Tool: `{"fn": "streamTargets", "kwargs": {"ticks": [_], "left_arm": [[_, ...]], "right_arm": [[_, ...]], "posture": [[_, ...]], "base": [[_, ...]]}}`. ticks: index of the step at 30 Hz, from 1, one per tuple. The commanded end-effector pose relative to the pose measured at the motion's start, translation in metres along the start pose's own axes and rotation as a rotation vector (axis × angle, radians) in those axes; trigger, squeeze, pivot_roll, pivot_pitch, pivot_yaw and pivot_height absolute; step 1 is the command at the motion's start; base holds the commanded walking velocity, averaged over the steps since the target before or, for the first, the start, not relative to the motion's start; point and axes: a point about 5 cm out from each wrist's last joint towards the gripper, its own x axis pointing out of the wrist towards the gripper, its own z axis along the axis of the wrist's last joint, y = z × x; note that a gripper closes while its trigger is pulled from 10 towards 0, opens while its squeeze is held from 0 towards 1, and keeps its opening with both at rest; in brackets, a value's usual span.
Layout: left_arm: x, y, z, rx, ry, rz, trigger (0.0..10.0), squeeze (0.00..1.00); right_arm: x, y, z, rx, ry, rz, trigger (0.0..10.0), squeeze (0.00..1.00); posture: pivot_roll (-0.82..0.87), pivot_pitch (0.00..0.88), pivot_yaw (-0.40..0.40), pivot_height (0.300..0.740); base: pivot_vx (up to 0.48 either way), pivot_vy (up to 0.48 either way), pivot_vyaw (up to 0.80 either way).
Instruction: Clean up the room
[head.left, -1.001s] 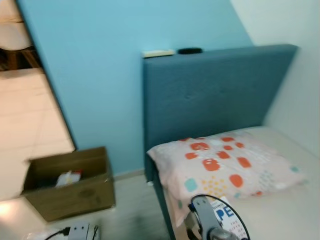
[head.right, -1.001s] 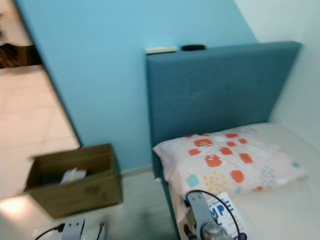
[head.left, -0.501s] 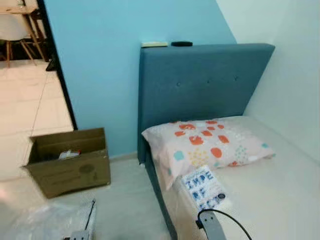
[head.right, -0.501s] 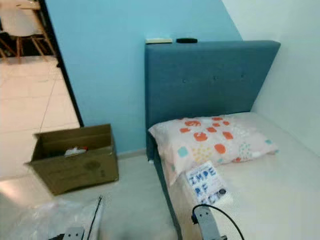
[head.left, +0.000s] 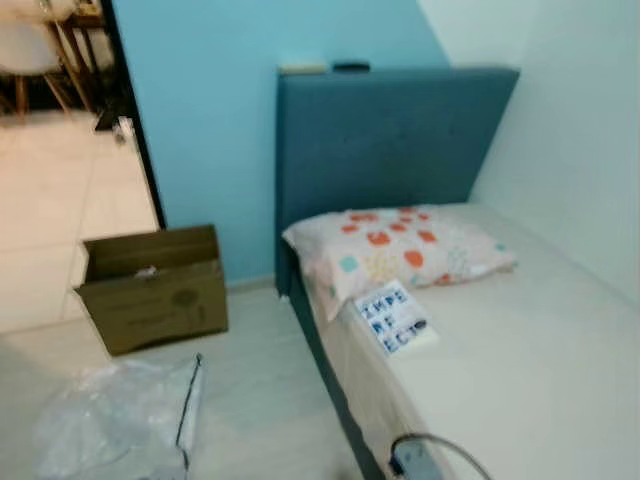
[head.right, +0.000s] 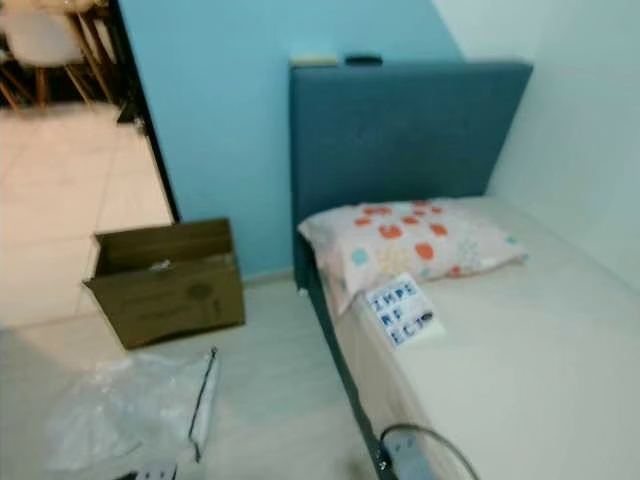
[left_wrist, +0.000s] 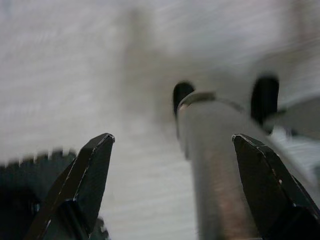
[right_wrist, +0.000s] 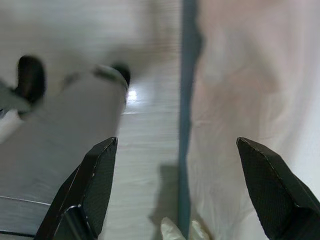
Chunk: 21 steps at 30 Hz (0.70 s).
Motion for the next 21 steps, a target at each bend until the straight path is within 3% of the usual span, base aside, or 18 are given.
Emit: {"fn": "streamTargets", "kwargs": {"ticks": [1,9,21], "left_arm": [[0.001,-0.006,0.002,0.013,0.008,-0.011,10.0,0.0],[0.002,-0.011,0.011,0.029,-0.002,-0.022,10.0,0.0],[0.003,-0.025,0.038,0.045,-0.048,-0.037,10.0,0.0]], "right_arm": [[0.0,-0.006,0.001,-0.03,0.001,-0.022,10.0,0.0],[0.0,0.003,0.006,-0.02,-0.013,-0.019,10.0,0.0],[0.001,0.029,0.023,-0.03,-0.031,0.008,10.0,0.0]], "posture": [[-0.02,0.0,-0.052,0.74],[-0.04,0.0,-0.027,0.74],[-0.04,0.0,-0.022,0.74]], "base": [[-0.435,0.0,0.0],[-0.435,0.0,0.0],[-0.422,0.0,0.0]]}}
